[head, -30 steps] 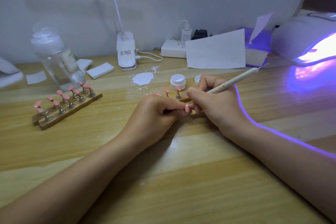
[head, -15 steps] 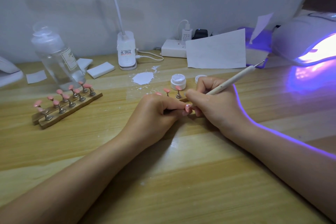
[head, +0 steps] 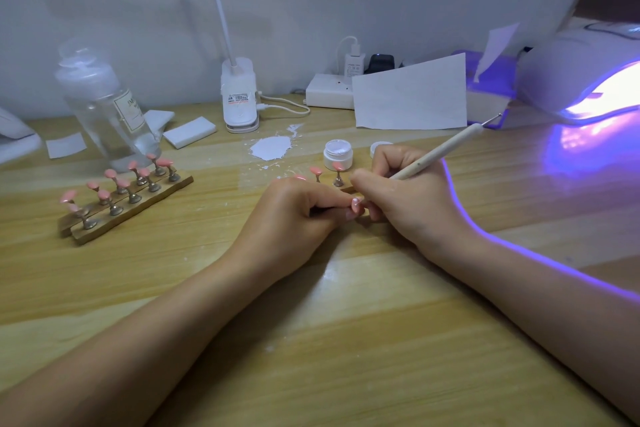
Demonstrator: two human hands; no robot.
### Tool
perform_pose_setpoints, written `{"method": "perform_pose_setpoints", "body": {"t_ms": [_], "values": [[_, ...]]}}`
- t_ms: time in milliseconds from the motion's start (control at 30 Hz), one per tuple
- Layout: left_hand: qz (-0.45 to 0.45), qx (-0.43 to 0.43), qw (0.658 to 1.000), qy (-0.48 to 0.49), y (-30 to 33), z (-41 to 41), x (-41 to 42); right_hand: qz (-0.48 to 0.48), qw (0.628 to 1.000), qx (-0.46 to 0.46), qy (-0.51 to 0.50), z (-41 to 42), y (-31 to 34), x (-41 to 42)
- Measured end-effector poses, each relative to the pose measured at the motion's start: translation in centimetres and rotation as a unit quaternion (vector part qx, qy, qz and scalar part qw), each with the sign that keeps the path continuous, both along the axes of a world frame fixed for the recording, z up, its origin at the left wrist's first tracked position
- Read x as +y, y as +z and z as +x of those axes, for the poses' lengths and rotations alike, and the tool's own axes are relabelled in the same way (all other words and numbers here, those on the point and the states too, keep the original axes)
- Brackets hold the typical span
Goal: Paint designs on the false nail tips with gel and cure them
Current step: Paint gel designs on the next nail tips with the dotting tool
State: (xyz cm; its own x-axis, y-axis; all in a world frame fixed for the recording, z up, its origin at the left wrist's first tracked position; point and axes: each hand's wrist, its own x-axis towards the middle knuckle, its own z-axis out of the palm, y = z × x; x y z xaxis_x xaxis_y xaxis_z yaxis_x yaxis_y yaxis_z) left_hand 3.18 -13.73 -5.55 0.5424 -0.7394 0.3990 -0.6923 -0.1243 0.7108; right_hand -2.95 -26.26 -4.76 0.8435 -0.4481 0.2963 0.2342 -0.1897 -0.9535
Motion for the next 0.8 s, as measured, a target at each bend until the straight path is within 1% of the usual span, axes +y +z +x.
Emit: {"method": "perform_pose_setpoints", "body": {"t_ms": [800], "values": [[0.002,-0.006,1.0,-0.004,-0.08,0.09,0.0,-0.003,1.0,0.002,-0.003,-0.15,0.2,0.1]]}}
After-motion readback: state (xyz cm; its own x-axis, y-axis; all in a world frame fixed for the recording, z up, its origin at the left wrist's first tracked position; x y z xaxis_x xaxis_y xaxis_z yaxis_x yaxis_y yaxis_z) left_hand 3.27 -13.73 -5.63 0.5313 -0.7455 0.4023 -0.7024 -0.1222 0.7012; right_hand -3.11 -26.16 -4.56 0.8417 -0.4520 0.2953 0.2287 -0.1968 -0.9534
